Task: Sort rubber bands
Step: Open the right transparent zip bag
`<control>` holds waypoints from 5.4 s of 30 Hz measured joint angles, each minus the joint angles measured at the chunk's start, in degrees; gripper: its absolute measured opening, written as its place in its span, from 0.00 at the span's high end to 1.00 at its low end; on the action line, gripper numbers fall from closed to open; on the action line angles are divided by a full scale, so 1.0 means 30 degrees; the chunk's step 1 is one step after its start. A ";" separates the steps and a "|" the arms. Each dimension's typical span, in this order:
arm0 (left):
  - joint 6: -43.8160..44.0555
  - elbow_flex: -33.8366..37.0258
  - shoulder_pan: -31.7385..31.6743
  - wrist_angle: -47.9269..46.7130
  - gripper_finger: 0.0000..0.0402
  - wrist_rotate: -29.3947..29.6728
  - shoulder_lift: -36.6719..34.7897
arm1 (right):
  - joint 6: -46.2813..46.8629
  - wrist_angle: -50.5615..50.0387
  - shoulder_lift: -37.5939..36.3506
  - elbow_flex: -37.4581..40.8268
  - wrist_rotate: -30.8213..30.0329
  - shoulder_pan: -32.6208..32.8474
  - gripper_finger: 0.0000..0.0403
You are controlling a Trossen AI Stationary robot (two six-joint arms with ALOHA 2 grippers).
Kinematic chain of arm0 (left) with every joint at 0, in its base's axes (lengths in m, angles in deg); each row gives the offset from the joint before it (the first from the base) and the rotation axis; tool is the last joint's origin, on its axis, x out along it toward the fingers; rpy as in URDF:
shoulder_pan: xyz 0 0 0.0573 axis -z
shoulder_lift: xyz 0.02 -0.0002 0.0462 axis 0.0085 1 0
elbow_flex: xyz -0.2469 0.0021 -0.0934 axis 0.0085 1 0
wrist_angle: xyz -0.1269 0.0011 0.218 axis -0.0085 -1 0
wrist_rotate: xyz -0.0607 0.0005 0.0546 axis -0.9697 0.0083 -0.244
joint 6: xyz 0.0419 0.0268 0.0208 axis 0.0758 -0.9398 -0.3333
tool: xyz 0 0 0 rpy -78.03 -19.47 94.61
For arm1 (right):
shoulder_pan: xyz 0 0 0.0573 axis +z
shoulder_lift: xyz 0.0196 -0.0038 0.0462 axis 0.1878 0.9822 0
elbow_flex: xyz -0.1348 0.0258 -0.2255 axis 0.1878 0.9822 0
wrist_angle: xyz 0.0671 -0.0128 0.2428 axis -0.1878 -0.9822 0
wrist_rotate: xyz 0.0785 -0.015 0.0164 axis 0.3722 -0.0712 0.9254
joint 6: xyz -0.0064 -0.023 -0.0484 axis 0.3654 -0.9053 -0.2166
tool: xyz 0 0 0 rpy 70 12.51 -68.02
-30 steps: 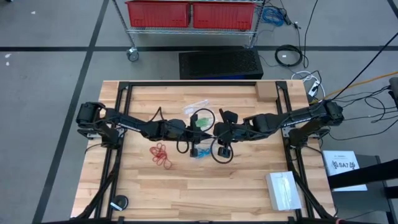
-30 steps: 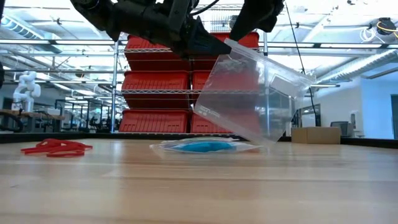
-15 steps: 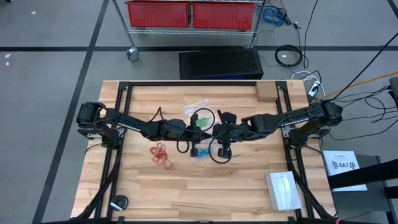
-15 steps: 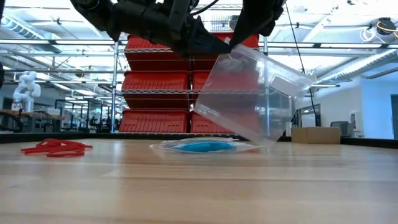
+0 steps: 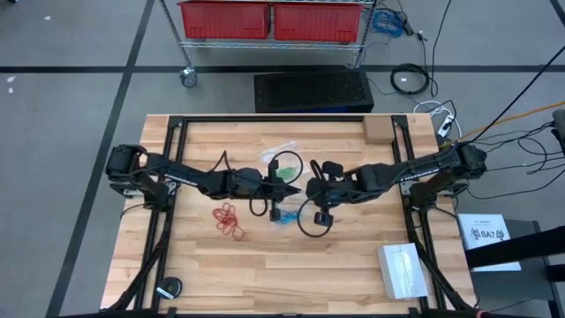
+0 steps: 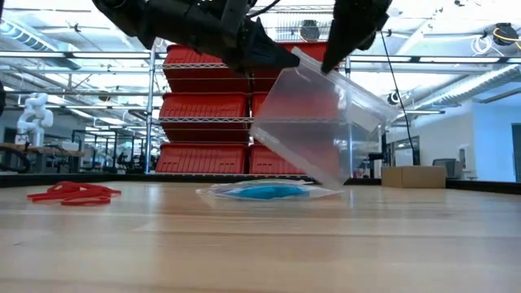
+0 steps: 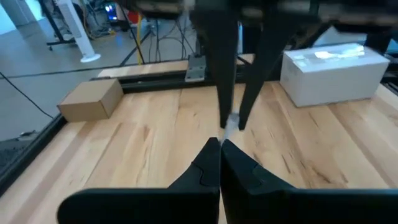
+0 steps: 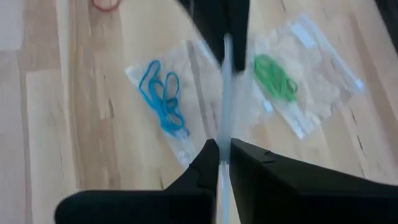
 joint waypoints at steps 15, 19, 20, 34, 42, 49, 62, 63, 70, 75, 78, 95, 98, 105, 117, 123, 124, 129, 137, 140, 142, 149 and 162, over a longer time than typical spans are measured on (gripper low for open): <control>-0.0007 0.0000 0.0000 -0.0312 1.00 0.0294 -0.0448 | 0.2514 -0.3673 0.0000 0.0007 0.0030 0.1091 0.99; -0.0014 0.0000 0.0000 -0.0445 1.00 0.0333 -0.0639 | 0.3299 -0.4695 0.0000 0.0015 0.0231 0.1194 0.99; -0.0013 0.0000 0.0000 -0.0492 1.00 0.0397 -0.0731 | 0.3467 -0.4980 -0.0003 0.0015 0.0248 0.1239 0.99; -0.0118 0.0000 0.0007 -0.0885 1.00 0.0580 -0.1260 | 0.5107 -0.6667 -0.0008 -0.0023 0.0518 0.1821 0.99; -0.0153 0.0000 0.0000 -0.0981 1.00 0.0590 -0.1565 | 0.5204 -0.6725 -0.0255 -0.0361 0.0982 0.1821 0.94; -0.0163 -0.0029 -0.0044 -0.1251 1.00 0.1280 -0.1676 | 0.5383 -0.7264 -0.0249 -0.2040 0.1495 0.1862 0.75; -0.0168 -0.0029 -0.0029 -0.1406 1.00 0.1165 -0.1625 | 0.1167 -0.4399 -0.0240 -0.2922 -0.3606 0.1328 0.93; -0.0168 -0.0029 -0.0018 -0.1406 1.00 0.1158 -0.1625 | 0.0648 -0.4060 -0.0240 -0.2923 -0.3889 0.1243 0.96; -0.0146 -0.0029 -0.0015 -0.1401 1.00 0.1124 -0.1595 | -0.0983 -0.3046 0.0114 -0.2943 -0.3112 0.0182 1.00; -0.0145 -0.0029 -0.0015 -0.1414 1.00 0.1085 -0.1588 | -0.1326 -0.2889 0.0495 -0.2914 -0.2814 -0.0059 1.00; -0.0124 -0.0022 -0.0015 -0.1479 1.00 0.1078 -0.1581 | -0.1334 -0.2683 0.0609 -0.2914 -0.2816 -0.0066 1.00; 0.0015 -0.0015 -0.0015 -0.1471 1.00 0.1078 -0.1566 | -0.0522 -0.2820 0.1463 -0.2903 -0.2778 -0.0048 1.00; 0.0027 -0.0015 -0.0015 -0.1472 1.00 0.1093 -0.1566 | 0.0050 -0.3005 0.1827 -0.2900 -0.2778 0.0081 1.00; 0.0036 -0.0015 -0.0015 -0.1754 1.00 0.1552 -0.1566 | 0.1392 -0.3094 0.1786 -0.2900 -0.2901 0.0634 1.00; 0.0095 -0.0015 -0.0015 -0.1851 1.00 0.1675 -0.1566 | 0.1748 -0.3055 0.1894 -0.2892 -0.3603 0.0560 1.00; 0.0087 -0.0015 -0.0015 -0.1871 1.00 0.1675 -0.1566 | 0.1662 -0.3177 0.1894 -0.2892 -0.3958 0.0426 1.00; 0.0087 -0.0015 -0.0015 -0.1872 1.00 0.1675 -0.1566 | 0.1589 -0.3178 0.1894 -0.2892 -0.3965 0.0409 1.00; 0.0073 -0.0015 -0.0015 -0.1868 1.00 0.1675 -0.1566 | 0.1388 -0.3170 0.1894 -0.2892 -0.3812 0.0283 1.00; 0.0051 -0.0015 -0.0015 -0.1931 1.00 0.1672 -0.1566 | 0.1624 -0.3581 0.1880 -0.2892 -0.3557 0.0465 1.00; 0.0051 -0.0015 -0.0015 -0.1944 1.00 0.1668 -0.1566 | 0.1606 -0.3574 0.1865 -0.2892 -0.3625 0.0458 1.00; 0.0051 -0.0015 -0.0015 -0.1967 1.00 0.1668 -0.1566 | 0.1559 -0.3577 0.1865 -0.2892 -0.3914 0.0458 1.00; 0.0051 -0.0015 -0.0015 -0.1975 1.00 0.1668 -0.1566 | 0.1464 -0.3585 0.1851 -0.2892 -0.4369 0.0458 1.00; 0.0051 -0.0015 -0.0007 -0.1982 1.00 0.1668 -0.1566 | 0.1398 -0.3647 0.1572 -0.2892 -0.4576 0.0458 1.00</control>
